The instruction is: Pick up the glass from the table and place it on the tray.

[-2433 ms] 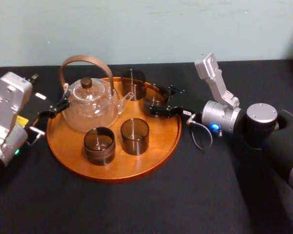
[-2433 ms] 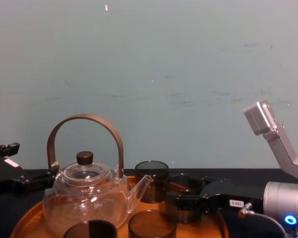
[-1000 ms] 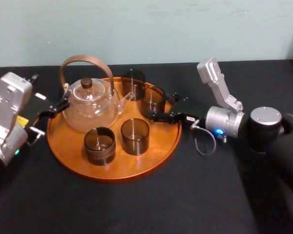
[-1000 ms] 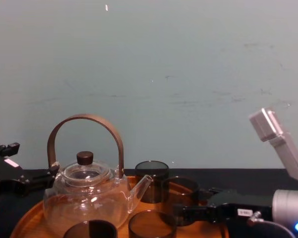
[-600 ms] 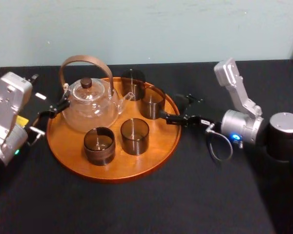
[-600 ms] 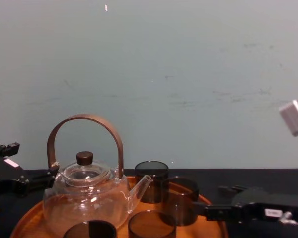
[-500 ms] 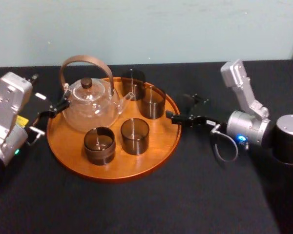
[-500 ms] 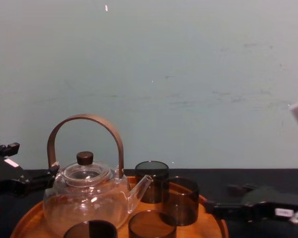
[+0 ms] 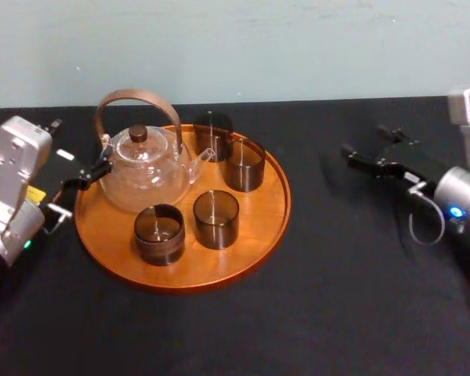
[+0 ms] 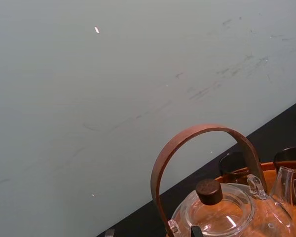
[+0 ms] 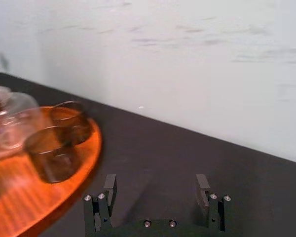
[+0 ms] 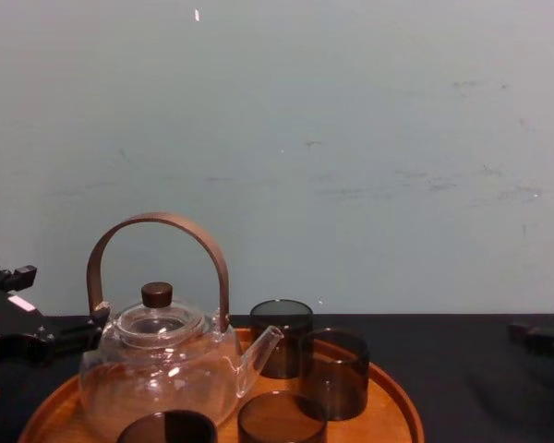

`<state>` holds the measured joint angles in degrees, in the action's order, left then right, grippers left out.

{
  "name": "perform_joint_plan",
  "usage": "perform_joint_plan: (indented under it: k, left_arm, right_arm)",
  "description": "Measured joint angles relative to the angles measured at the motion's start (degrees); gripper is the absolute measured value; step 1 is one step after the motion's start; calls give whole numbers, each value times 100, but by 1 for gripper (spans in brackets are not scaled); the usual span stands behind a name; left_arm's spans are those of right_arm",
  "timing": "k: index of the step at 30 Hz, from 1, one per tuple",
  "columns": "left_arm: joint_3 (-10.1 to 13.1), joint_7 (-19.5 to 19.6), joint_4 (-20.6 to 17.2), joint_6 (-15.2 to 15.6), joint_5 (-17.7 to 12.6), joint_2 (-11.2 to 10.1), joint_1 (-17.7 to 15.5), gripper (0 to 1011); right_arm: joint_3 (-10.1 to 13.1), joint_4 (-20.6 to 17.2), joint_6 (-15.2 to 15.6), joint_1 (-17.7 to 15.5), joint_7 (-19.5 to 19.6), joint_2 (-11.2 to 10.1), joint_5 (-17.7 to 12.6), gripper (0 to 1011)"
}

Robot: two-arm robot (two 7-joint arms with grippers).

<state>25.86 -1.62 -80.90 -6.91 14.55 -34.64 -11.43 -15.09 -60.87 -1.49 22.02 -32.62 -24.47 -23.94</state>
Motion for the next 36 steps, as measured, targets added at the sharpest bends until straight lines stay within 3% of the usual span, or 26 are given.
perform_joint_plan:
  k: [8,36]
  left_arm:
    - [0,-1,0,0,0,0,0,1001]
    - [0,0,0,0,0,0,0,1001]
  right_arm:
    - [203,214,-123,51,197,-81,-112,1002]
    - [217,292,-160,89,258,-61,-105,1002]
